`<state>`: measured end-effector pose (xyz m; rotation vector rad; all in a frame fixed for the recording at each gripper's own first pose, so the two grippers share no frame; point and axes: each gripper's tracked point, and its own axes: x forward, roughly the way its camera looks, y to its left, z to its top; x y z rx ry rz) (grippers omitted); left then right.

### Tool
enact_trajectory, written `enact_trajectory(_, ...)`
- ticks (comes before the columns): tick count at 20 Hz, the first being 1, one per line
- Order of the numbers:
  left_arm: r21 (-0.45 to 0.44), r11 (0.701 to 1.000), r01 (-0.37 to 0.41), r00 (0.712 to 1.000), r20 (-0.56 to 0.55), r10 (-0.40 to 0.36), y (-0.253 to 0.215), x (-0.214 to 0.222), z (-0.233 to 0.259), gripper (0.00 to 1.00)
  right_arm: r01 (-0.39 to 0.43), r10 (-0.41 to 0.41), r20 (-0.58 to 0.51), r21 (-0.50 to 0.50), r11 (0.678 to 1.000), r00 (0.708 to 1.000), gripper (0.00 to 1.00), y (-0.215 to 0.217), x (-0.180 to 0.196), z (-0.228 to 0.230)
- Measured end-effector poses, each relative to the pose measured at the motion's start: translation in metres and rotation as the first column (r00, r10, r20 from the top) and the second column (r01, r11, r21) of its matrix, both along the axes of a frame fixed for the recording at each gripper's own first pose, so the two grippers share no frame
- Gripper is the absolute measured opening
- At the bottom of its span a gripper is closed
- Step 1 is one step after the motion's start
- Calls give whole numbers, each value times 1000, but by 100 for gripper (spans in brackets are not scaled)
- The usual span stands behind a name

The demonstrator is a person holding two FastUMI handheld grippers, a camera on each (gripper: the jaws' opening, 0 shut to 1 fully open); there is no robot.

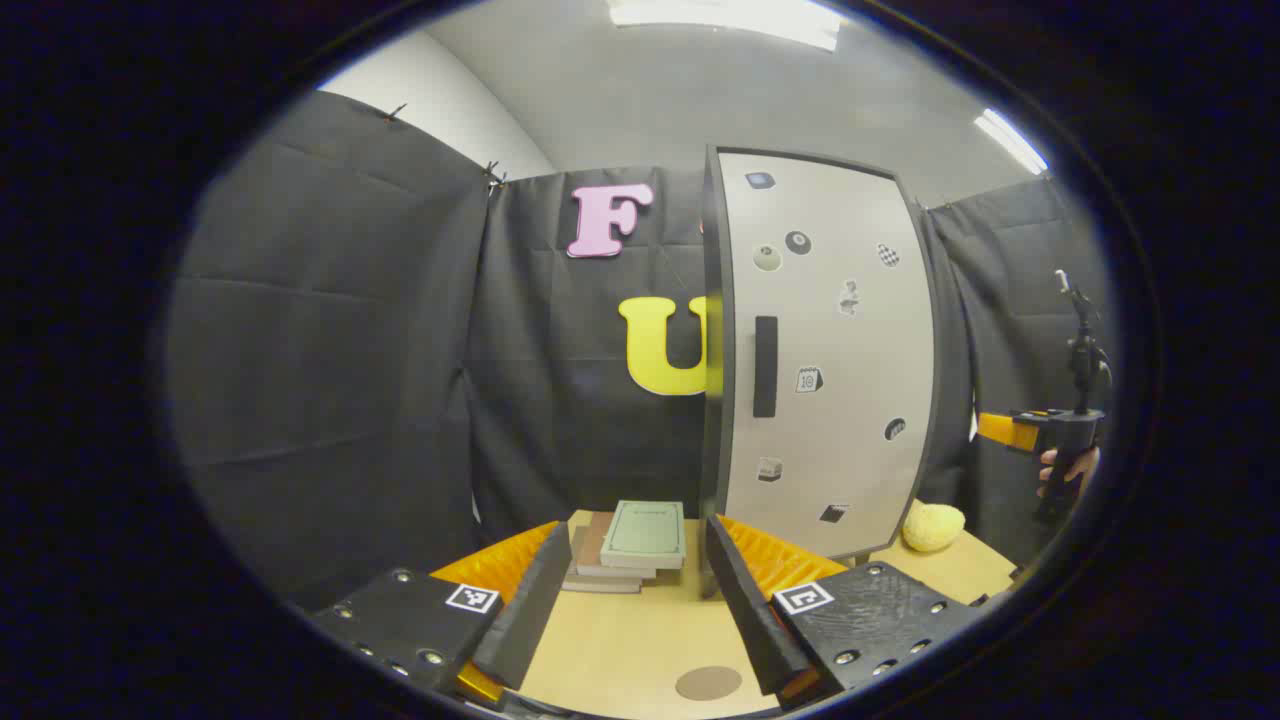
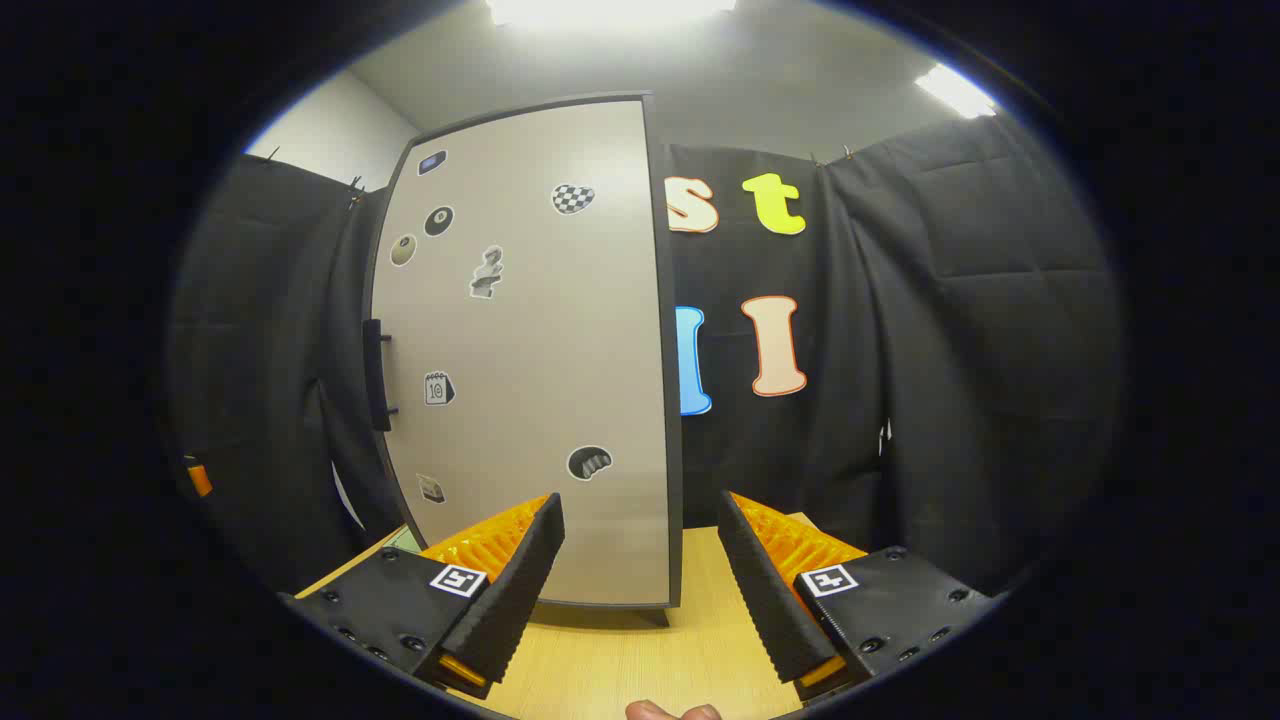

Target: Open the cabinet door with the right hand, grasp the bottle in the cabinet with the left hand and place it on the coaster, then close the cabinet door with the right hand.

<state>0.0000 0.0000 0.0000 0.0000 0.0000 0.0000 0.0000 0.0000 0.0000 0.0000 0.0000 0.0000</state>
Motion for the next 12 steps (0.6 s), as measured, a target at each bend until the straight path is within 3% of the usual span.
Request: enact_trajectory(12,13,999,35,998,-58,-34,-10,10,-27,82,-25,25,-30,-11,1000,999,96,15,-4,-8)
